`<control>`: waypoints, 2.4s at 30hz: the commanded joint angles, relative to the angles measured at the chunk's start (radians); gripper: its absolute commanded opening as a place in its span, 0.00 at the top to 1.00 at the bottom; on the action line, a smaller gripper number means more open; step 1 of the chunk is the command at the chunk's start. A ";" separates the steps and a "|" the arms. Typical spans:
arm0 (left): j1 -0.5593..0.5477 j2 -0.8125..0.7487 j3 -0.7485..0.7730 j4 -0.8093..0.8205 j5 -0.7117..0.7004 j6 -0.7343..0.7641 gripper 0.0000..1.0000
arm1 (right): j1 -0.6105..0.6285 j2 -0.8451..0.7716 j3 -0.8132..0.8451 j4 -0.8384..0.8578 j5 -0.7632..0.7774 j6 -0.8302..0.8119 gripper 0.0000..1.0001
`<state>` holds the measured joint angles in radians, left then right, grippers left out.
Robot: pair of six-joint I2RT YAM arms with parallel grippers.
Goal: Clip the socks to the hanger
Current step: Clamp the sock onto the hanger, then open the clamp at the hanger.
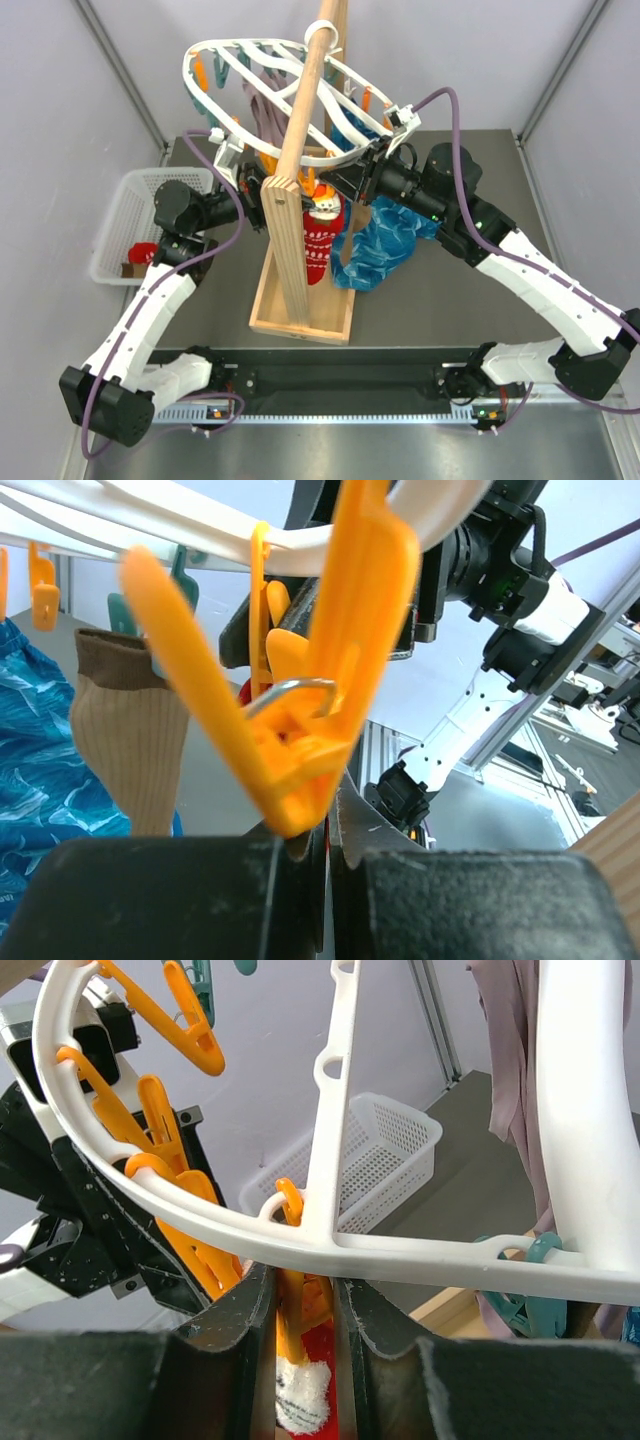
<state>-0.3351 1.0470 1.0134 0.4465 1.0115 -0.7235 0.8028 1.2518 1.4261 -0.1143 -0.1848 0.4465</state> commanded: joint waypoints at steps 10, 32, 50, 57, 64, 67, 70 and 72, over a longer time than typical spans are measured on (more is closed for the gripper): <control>-0.002 -0.016 -0.002 0.106 -0.094 -0.002 1.00 | -0.013 -0.009 -0.023 -0.056 -0.024 -0.005 1.00; -0.002 -0.051 0.024 -0.243 -0.303 0.164 0.50 | -0.014 -0.126 -0.030 -0.140 0.100 -0.043 0.30; -0.002 -0.196 -0.013 -0.147 -0.344 0.150 0.40 | -0.014 -0.164 -0.059 -0.153 0.114 -0.057 0.27; -0.002 -0.185 0.019 -0.181 -0.471 0.176 0.44 | -0.014 -0.173 -0.073 -0.142 0.107 -0.057 0.27; -0.002 -0.180 0.010 -0.141 -0.559 0.179 0.83 | -0.014 -0.202 -0.069 -0.171 0.107 -0.072 0.26; -0.002 -0.182 0.011 -0.140 -0.542 0.180 1.00 | -0.014 -0.219 -0.079 -0.170 0.114 -0.075 0.26; -0.002 -0.185 0.005 -0.138 -0.524 0.165 1.00 | -0.013 -0.229 -0.081 -0.180 0.114 -0.083 0.26; -0.002 -0.191 -0.007 -0.129 -0.507 0.142 1.00 | -0.014 -0.233 -0.085 -0.171 0.107 -0.080 0.26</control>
<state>-0.3351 0.8749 1.0103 0.2447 0.4858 -0.5560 0.7998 1.0420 1.3479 -0.3019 -0.0780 0.3843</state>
